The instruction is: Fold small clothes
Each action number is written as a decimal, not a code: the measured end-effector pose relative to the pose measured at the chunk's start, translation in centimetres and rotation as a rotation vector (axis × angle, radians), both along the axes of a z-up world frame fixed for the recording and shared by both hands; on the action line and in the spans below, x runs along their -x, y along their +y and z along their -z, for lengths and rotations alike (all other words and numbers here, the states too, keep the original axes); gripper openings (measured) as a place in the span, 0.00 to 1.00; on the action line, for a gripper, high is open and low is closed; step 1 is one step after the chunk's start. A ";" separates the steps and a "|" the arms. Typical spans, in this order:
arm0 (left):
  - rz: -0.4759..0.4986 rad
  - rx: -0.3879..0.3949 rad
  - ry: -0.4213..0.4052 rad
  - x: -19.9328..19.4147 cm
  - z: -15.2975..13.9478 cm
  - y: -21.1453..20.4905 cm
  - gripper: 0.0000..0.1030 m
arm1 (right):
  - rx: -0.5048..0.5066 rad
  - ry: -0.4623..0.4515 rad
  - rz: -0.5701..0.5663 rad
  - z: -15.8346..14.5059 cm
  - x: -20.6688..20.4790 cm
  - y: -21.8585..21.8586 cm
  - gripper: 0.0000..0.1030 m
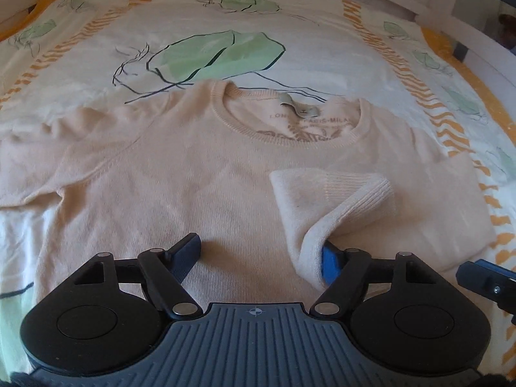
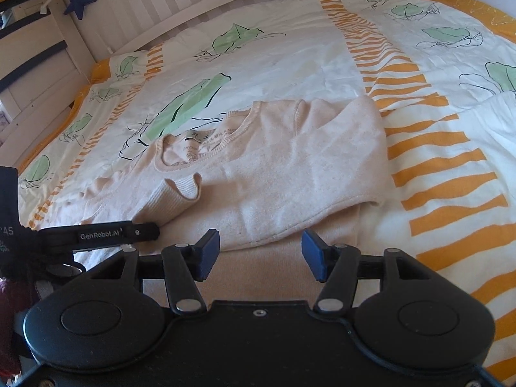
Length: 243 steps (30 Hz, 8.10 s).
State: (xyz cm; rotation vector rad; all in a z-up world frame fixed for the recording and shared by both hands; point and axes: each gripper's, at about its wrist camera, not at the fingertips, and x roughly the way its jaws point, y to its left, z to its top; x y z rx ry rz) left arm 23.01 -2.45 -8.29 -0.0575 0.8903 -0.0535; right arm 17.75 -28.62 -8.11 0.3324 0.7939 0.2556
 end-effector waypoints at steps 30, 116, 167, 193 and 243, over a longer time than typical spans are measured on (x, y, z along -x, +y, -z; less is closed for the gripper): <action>-0.128 0.078 0.029 -0.6 0.3 3.5 0.70 | -0.040 -0.003 -0.007 0.4 0.3 -0.2 0.66; -0.137 0.102 -0.086 -2.4 -2.3 15.0 0.68 | 0.285 0.025 0.414 0.7 -1.4 -6.0 0.94; 0.025 0.001 -0.156 -1.4 2.7 9.0 1.00 | 0.180 -0.072 0.253 -1.3 -4.0 -2.1 1.00; -0.028 0.099 -0.191 2.6 -2.2 12.7 0.99 | 0.336 -0.063 0.047 3.3 1.6 7.9 1.00; -0.561 0.199 -0.288 5.0 -7.0 36.4 0.04 | 0.361 -0.107 0.070 3.8 1.6 8.5 1.00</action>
